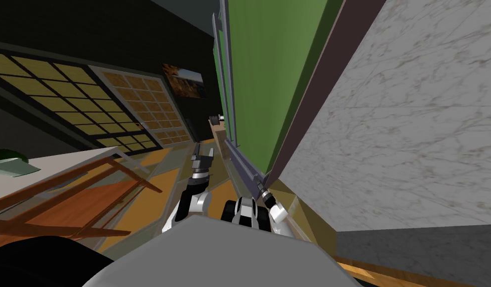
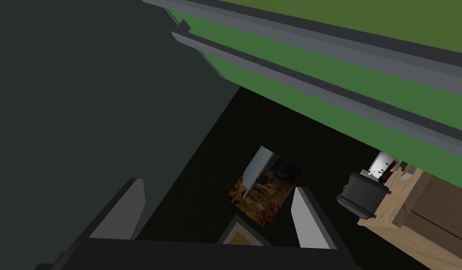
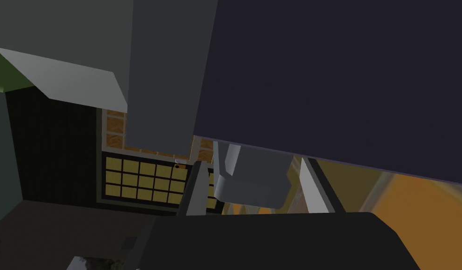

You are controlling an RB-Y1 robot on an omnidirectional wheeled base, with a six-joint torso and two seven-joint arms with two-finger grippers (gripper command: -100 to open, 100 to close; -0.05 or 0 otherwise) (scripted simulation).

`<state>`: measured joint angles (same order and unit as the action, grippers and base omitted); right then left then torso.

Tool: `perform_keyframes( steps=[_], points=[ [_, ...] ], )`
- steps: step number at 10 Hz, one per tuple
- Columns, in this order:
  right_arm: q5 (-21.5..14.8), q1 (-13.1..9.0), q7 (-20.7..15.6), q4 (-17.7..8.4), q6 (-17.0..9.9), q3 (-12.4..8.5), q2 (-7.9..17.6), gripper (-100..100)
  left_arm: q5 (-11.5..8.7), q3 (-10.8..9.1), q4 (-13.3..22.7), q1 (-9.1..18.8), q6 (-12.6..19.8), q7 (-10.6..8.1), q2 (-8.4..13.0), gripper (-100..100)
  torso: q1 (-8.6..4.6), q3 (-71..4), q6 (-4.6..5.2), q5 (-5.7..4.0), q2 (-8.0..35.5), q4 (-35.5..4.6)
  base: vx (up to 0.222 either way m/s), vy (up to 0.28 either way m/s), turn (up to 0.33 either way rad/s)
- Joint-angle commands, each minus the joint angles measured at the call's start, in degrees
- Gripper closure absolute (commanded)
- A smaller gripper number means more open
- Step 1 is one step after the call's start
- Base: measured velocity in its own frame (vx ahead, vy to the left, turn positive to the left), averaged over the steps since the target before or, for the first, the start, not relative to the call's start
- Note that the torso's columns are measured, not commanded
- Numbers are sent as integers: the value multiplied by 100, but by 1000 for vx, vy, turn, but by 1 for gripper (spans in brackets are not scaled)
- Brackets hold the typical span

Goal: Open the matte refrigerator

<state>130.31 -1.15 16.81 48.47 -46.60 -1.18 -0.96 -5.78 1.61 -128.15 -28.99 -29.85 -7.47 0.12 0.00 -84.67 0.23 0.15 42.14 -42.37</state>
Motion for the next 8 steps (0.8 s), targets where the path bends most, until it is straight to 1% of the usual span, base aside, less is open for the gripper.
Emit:
perform_keyframes(
  steps=[1,6,7,8],
  points=[
    [-256,288,180,262,-245,185,82,100,0,0,0,0,0,0,0,0,-10,4,-4,-4,-6,1,119,51,-265],
    [-802,985,626,958,-605,651,224,100,0,0,0,1,0,0,0,0,-16,1,-10,-14,-13,32,101,46,-272],
    [-802,985,626,958,-605,651,224,100,0,0,0,1,0,0,0,0,-17,-3,-8,-13,-23,48,45,32,-110],
    [-756,931,585,959,-670,627,196,100,0,0,0,2,0,0,1,0,-15,4,-26,-21,-11,46,-5,5,-16]
  ],
)
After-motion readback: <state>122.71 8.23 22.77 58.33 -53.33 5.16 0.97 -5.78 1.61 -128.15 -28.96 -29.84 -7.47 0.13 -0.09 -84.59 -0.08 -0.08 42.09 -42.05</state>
